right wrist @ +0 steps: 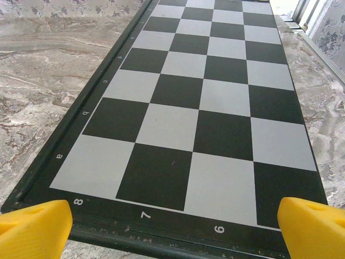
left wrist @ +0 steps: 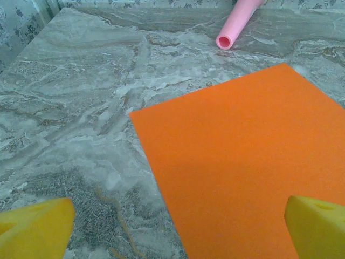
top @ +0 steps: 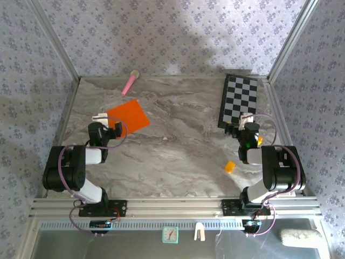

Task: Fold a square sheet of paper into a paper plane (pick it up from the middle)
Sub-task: Move the square sheet of paper to the center of the table.

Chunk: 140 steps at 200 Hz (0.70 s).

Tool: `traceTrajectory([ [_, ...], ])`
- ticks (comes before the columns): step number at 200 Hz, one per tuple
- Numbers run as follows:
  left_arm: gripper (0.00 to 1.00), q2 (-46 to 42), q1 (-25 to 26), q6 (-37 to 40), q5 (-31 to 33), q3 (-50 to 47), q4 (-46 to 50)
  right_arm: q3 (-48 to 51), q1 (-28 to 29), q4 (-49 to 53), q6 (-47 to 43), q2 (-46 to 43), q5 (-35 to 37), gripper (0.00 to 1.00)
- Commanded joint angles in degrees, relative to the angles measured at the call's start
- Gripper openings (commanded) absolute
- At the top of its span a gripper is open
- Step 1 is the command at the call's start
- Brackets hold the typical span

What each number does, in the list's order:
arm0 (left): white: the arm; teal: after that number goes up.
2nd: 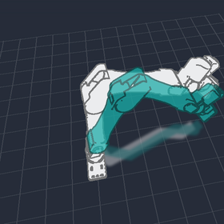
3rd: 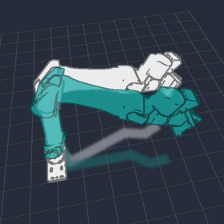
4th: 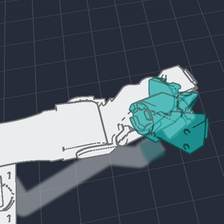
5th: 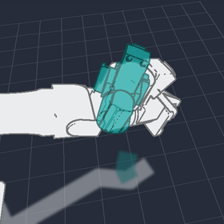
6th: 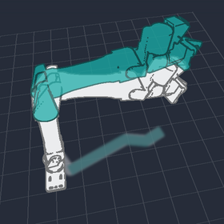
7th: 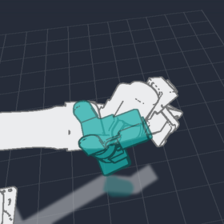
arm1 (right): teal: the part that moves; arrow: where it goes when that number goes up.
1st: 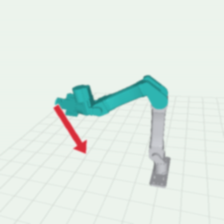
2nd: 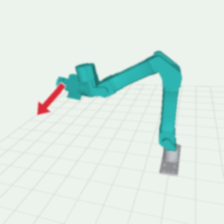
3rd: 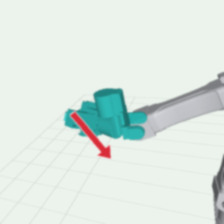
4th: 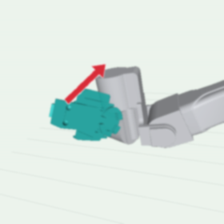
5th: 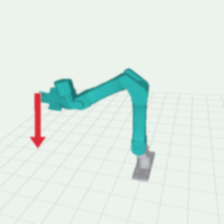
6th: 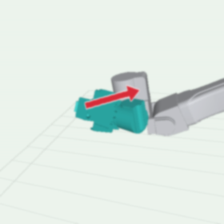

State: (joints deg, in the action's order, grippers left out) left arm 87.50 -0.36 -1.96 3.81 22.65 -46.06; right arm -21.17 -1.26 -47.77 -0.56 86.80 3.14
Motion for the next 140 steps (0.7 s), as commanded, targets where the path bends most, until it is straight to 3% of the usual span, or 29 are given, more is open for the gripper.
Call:
traceTrajectory([
  [1, 1.0, 0.5, -0.3, 0.8, -1.2, 1.3, 0.1, -1.3, -0.3, 1.2, -1.0, 0.5, -0.6, 1.0],
  [140, 1.0, 0.5, -0.6, 0.5, -1.6, 1.3, 0.2, -1.4, -0.4, 1.3, -1.0, 0.6, -0.6, 1.0],
])
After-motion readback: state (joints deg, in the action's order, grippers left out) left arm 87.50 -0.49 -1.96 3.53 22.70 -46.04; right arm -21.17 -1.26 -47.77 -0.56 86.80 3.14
